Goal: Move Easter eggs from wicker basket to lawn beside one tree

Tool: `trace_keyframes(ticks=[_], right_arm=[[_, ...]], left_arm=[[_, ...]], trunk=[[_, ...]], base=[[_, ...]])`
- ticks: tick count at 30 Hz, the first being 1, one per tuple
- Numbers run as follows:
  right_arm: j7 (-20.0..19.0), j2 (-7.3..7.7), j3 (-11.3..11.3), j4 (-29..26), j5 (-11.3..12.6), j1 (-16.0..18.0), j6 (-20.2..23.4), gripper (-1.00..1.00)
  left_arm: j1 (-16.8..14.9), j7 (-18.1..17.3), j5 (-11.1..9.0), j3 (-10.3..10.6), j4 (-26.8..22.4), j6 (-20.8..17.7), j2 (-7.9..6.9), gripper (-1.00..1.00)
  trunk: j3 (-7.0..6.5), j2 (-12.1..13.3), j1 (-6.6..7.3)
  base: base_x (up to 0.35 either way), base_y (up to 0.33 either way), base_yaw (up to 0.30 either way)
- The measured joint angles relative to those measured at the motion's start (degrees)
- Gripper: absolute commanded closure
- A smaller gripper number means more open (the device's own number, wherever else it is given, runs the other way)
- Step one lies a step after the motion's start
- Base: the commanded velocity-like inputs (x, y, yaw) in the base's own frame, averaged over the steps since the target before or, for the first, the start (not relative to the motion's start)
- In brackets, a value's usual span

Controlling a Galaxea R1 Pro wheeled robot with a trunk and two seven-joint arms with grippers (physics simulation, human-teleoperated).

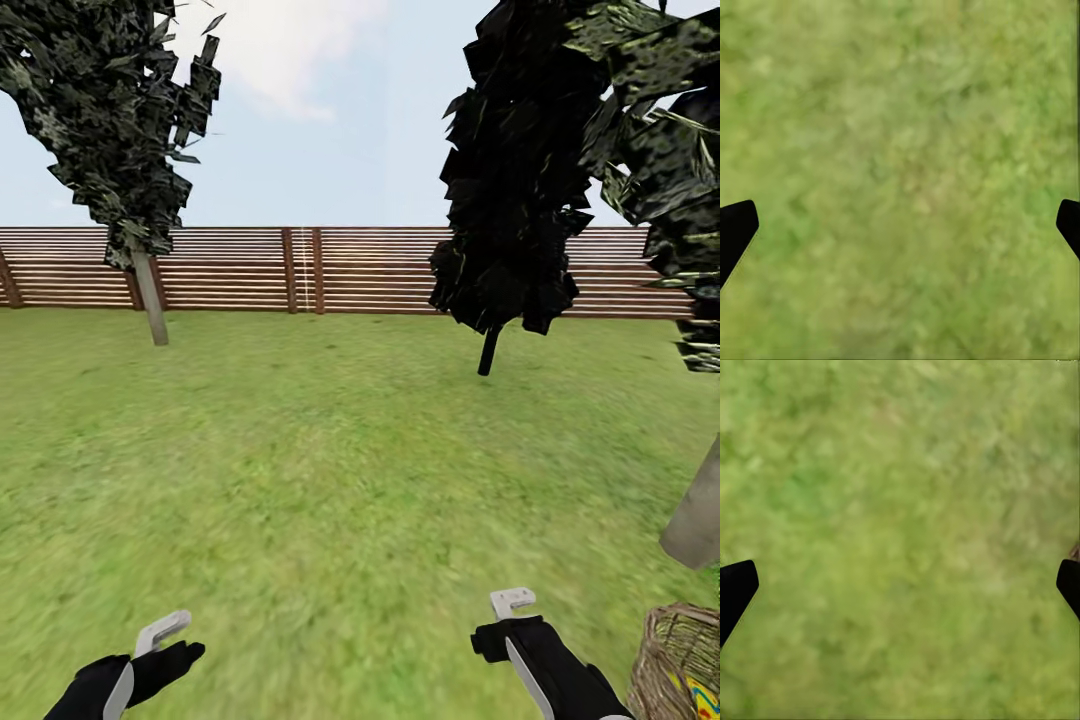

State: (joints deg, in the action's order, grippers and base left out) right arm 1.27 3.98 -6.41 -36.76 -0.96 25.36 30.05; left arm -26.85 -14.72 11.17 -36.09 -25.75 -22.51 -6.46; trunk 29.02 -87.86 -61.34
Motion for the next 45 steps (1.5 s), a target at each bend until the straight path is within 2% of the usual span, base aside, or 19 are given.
trace_keyframes(ticks=[19, 25, 45], right_arm=[[0.05, -0.34, -0.14, 0.03, -0.14, 0.01, -0.02, -1.00], [-0.15, -1.00, -0.14, 0.01, -0.10, 0.00, 0.08, -1.00], [-0.14, -1.01, -0.13, 0.01, -0.14, -0.01, 0.11, -1.00]], left_arm=[[0.01, 0.02, -0.08, 0.00, -0.01, -0.01, -0.04, -1.00], [0.00, 0.03, -0.06, 0.00, 0.01, 0.00, 0.00, -1.00], [-0.01, 0.05, -0.02, 0.03, 0.01, 0.00, 0.00, -1.00]], trunk=[[0.00, 0.00, 0.00], [0.00, 0.00, 0.00], [0.00, 0.00, 0.00]], base=[[0.268, 0.243, -0.022], [0.268, 0.243, -0.261], [0.268, 0.243, -0.299]])
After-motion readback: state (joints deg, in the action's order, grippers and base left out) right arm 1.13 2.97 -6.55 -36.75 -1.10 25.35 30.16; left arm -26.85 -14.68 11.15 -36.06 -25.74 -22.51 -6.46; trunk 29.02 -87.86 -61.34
